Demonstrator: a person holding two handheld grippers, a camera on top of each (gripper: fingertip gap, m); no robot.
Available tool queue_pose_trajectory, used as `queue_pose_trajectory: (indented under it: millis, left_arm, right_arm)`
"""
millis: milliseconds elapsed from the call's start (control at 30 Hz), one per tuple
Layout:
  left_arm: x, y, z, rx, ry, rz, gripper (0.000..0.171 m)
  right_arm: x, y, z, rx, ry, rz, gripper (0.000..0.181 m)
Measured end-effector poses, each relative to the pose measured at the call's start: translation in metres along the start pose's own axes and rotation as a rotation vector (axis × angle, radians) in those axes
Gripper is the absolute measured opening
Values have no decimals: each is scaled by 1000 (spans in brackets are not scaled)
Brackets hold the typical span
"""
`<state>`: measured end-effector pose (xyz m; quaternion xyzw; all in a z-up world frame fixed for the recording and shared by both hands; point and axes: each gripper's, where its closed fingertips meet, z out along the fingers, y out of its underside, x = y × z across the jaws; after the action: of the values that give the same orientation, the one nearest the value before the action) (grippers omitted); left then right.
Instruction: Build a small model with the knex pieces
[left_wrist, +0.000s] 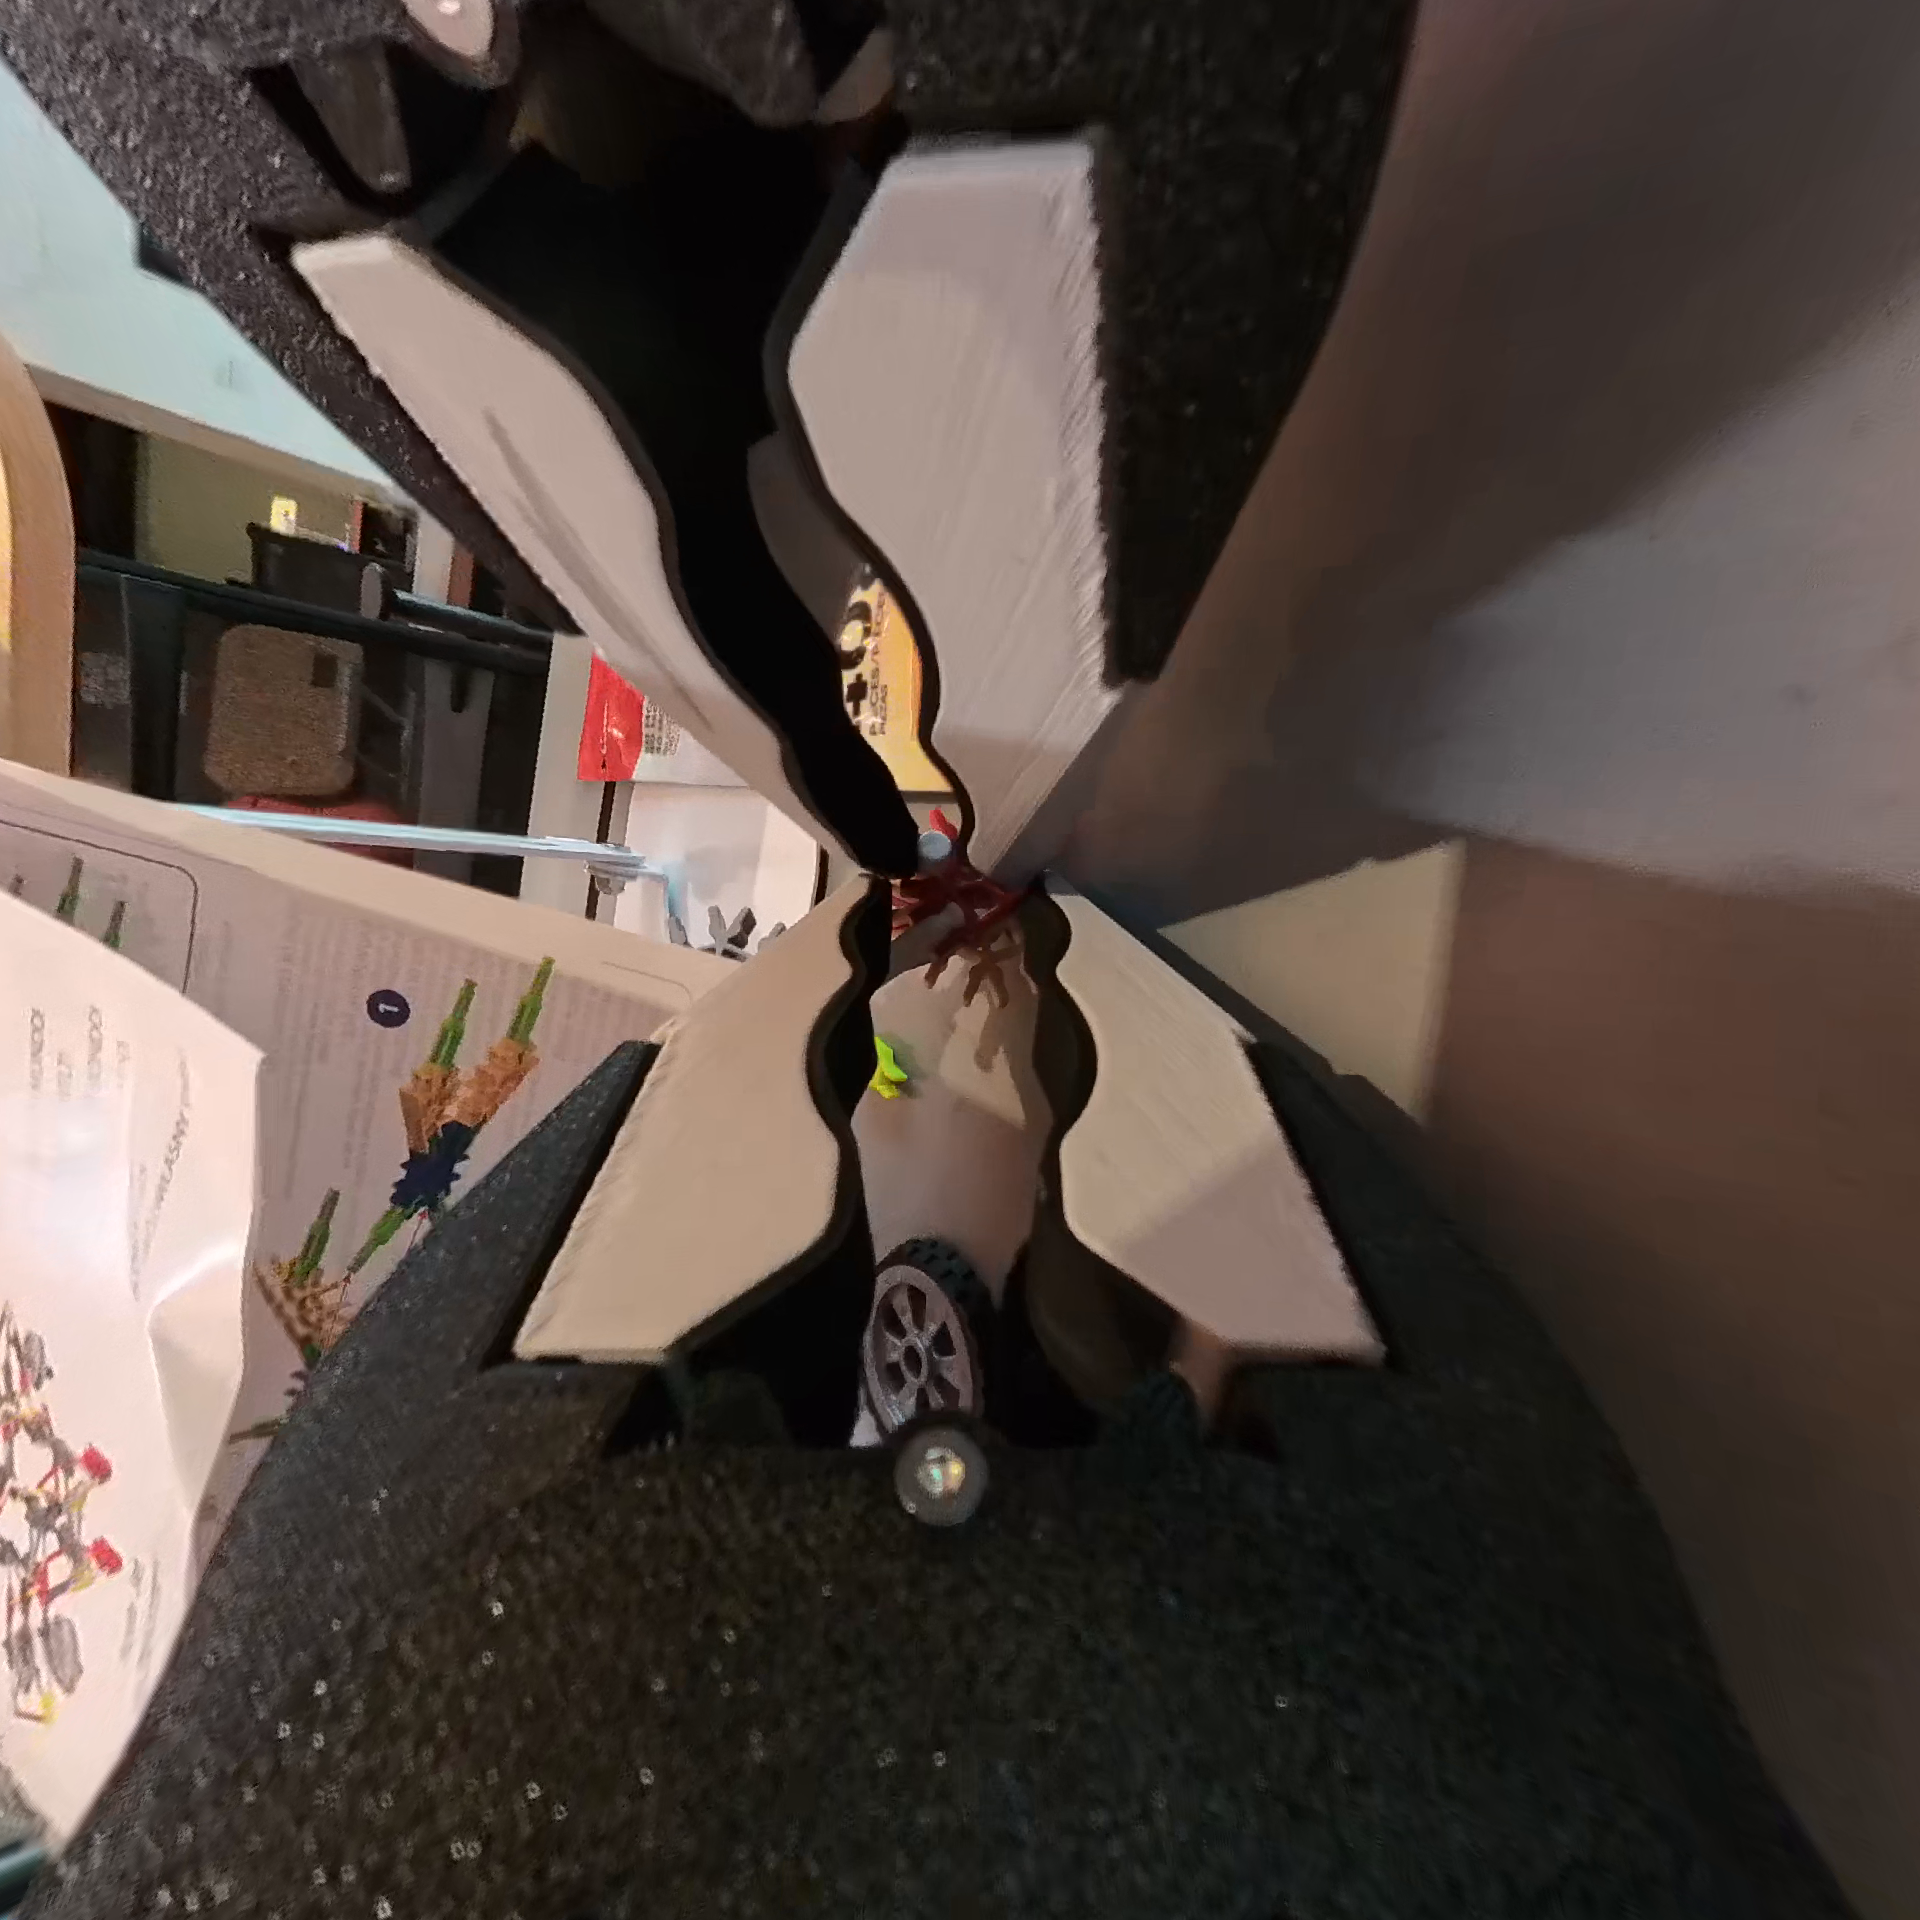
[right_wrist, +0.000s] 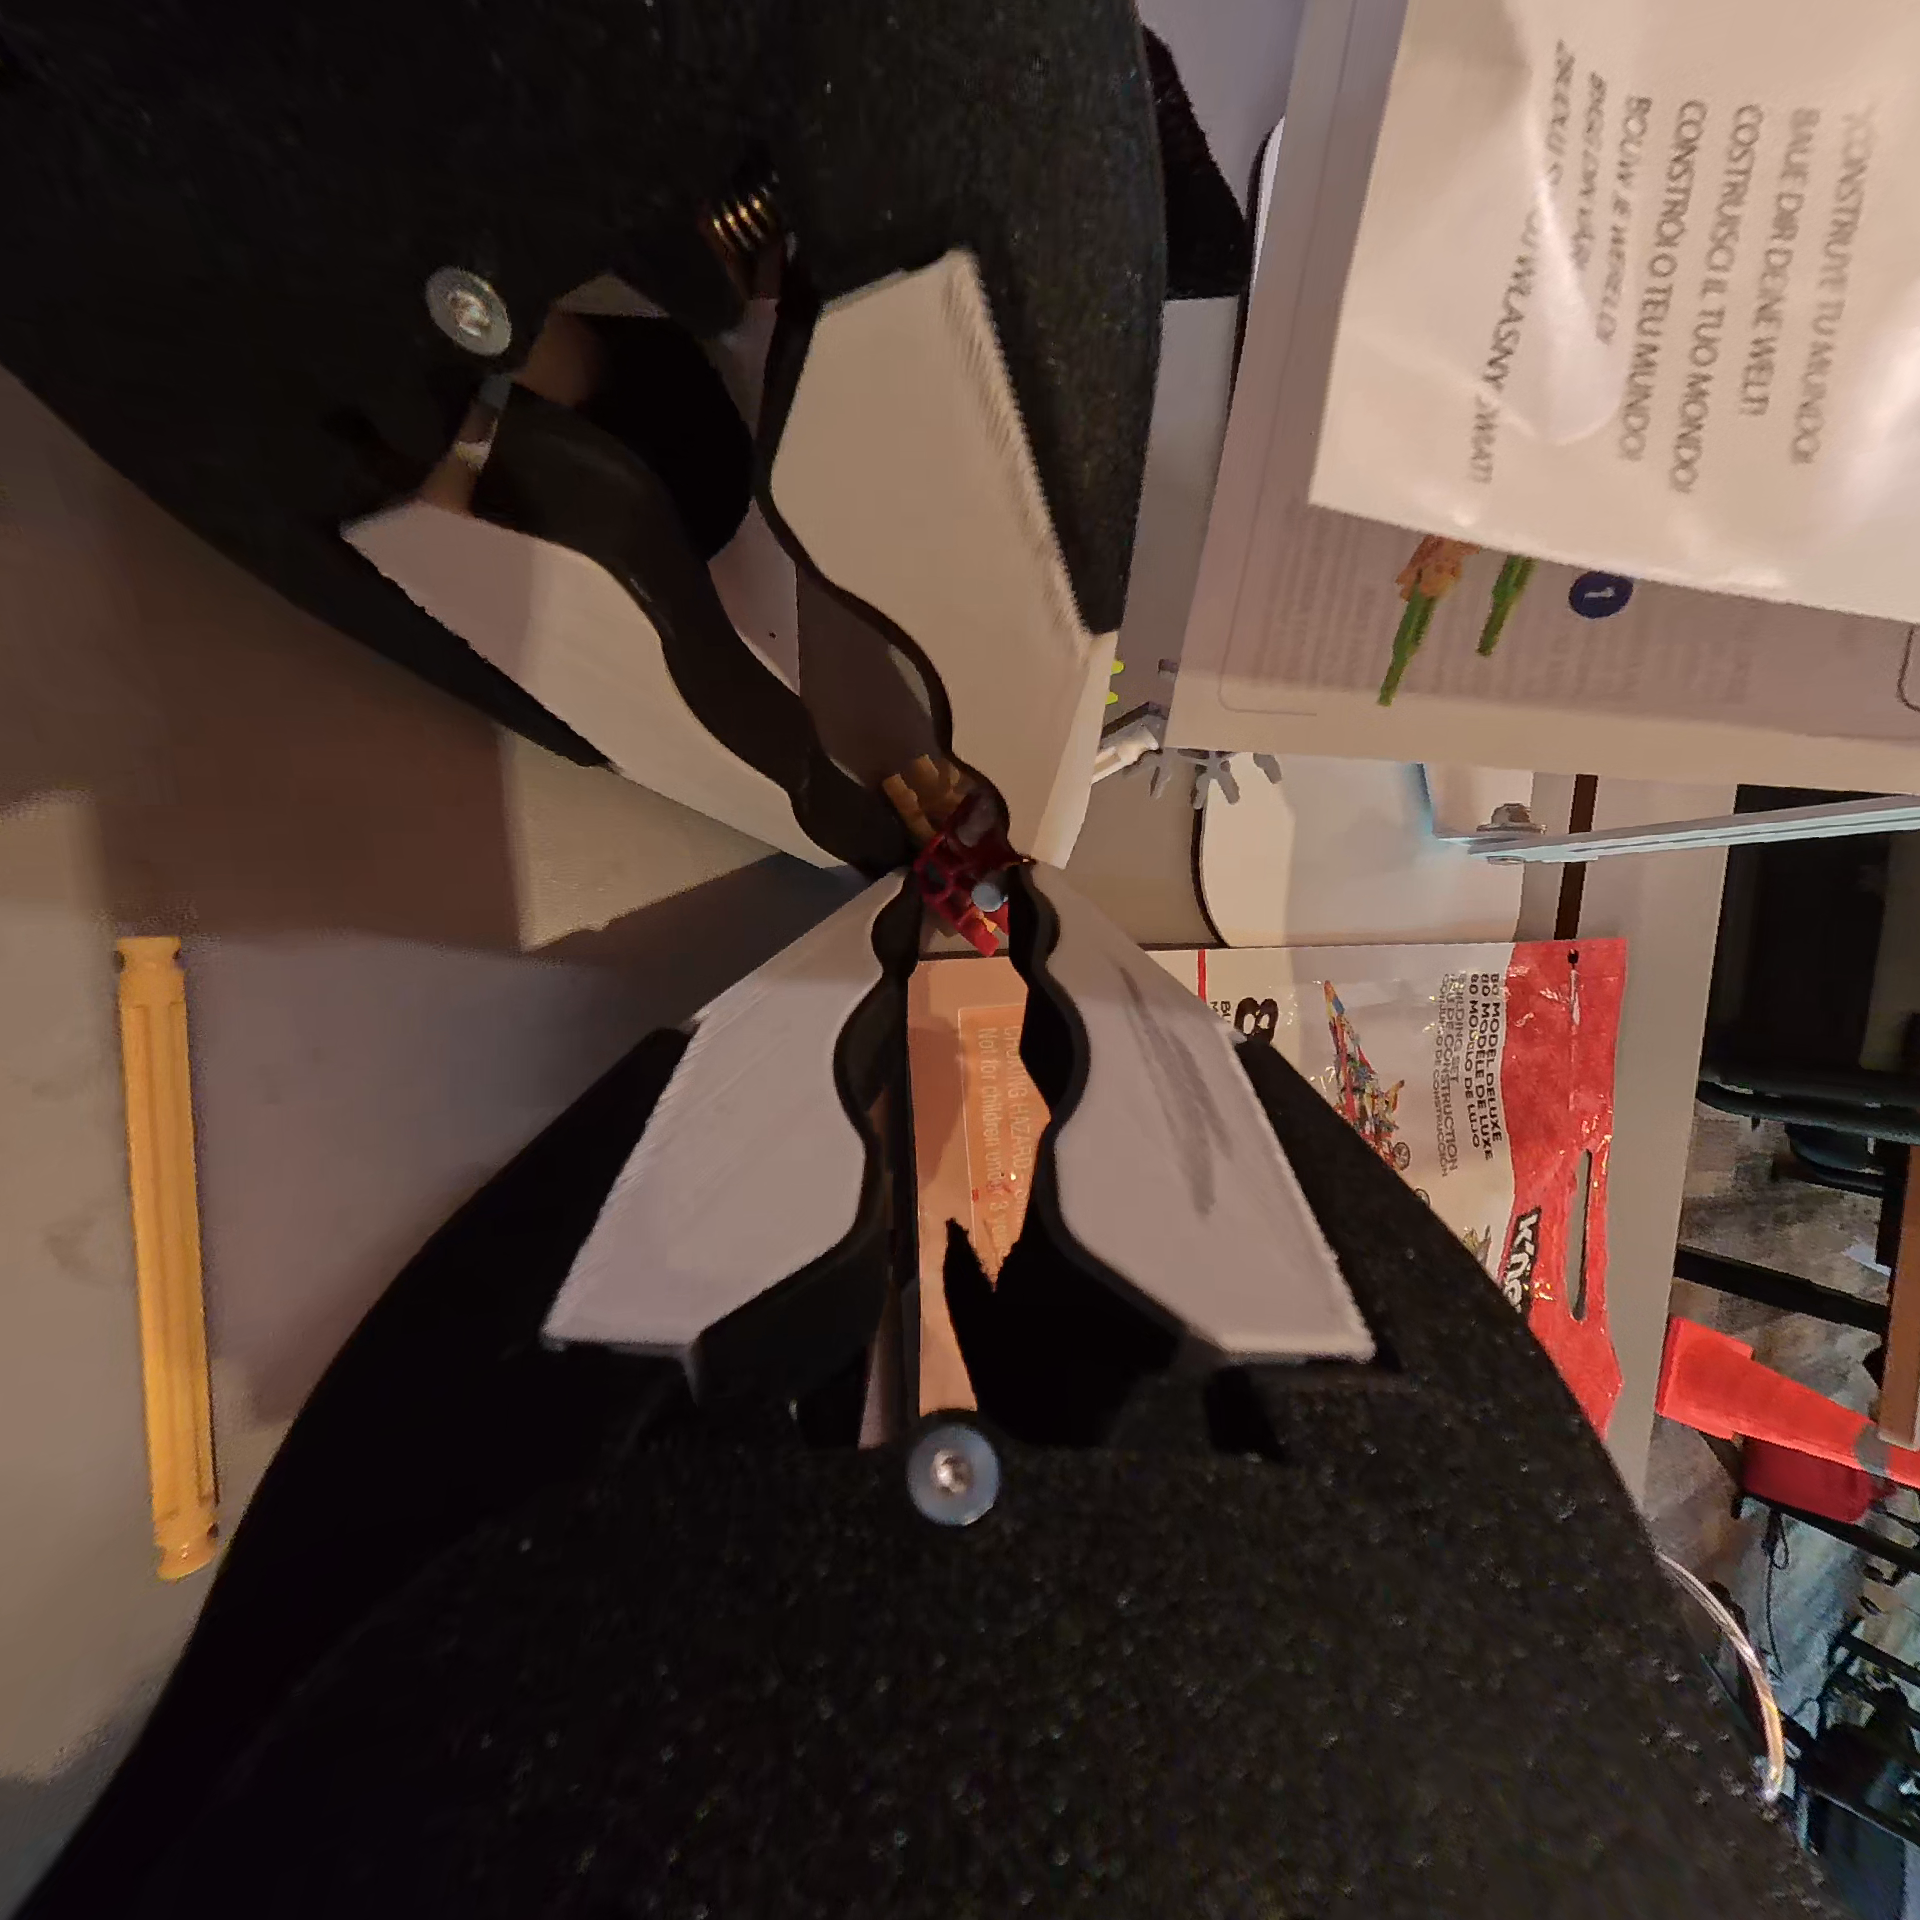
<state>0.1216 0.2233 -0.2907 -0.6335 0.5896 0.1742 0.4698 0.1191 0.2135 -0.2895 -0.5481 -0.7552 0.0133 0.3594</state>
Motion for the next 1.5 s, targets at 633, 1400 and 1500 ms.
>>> queue_pose_trajectory:
  millis: [633,1400,1500]
  left_arm:
    - [23,-11,-25,144,184,33,26]
    - [40,-24,-43,275,165,235,25]
    - [40,-25,-43,285,170,233,25]
  right_arm:
    - [-25,-10,-21,152,-221,95,8]
    - [-48,-13,-39,245,-549,344,7]
    - [-48,-13,-39,264,-582,388,7]
